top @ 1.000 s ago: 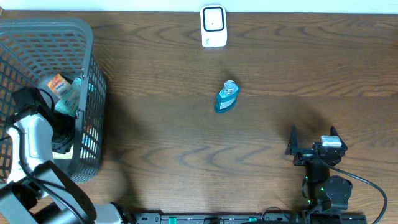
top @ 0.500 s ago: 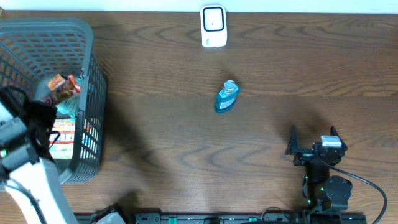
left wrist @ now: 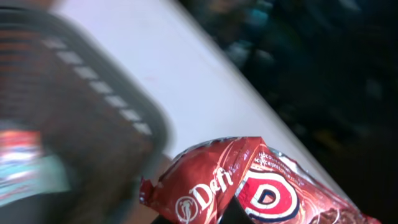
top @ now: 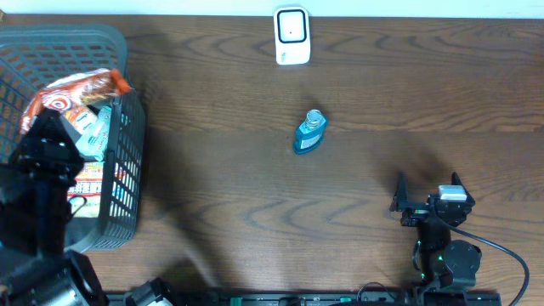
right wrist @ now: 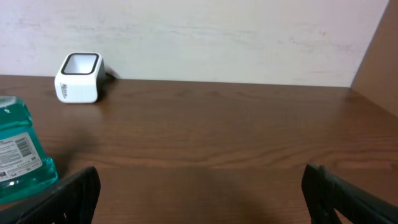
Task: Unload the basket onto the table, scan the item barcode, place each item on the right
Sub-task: 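Lift the red chocolate bar out toward the scanner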
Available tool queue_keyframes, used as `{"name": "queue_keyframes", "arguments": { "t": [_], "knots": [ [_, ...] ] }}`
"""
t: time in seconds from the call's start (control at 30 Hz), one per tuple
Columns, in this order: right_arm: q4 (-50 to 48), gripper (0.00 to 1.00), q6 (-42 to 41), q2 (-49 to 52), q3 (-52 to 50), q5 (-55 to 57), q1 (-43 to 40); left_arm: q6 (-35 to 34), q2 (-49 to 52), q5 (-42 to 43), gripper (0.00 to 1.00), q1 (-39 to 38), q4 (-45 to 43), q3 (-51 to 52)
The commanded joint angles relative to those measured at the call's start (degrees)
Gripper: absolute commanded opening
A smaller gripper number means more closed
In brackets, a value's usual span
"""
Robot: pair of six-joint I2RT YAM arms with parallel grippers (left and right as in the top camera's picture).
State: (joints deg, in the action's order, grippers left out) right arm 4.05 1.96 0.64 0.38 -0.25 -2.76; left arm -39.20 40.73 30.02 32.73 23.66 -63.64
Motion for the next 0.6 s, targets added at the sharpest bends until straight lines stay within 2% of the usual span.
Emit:
{"name": "queue_keyframes", "arguments": {
  "t": [0.0, 0.17, 0.37, 0.57],
  "knots": [
    [0.2, 0.99, 0.5, -0.3, -0.1, -0.3, 0.2, -0.4, -1.4, 14.6, 0.07, -2.4, -0.7, -1.0],
    [0.2, 0.99, 0.5, -0.3, -0.1, -0.3, 0.2, 0.0, -1.2, 17.9, 0.07, -7.6, 1.1, -0.7],
    [0.2, 0.99, 0.5, -0.3, -0.1, -0.3, 0.2, 5.1, 0.3, 17.9, 0.07, -17.2, 3.9, -0.2],
    [0.2, 0.99, 0.5, -0.3, -0.1, -0.3, 0.2, 9.5, 4.1, 11.3, 0.08, -27.2, 11.3, -0.2]
  ]
}}
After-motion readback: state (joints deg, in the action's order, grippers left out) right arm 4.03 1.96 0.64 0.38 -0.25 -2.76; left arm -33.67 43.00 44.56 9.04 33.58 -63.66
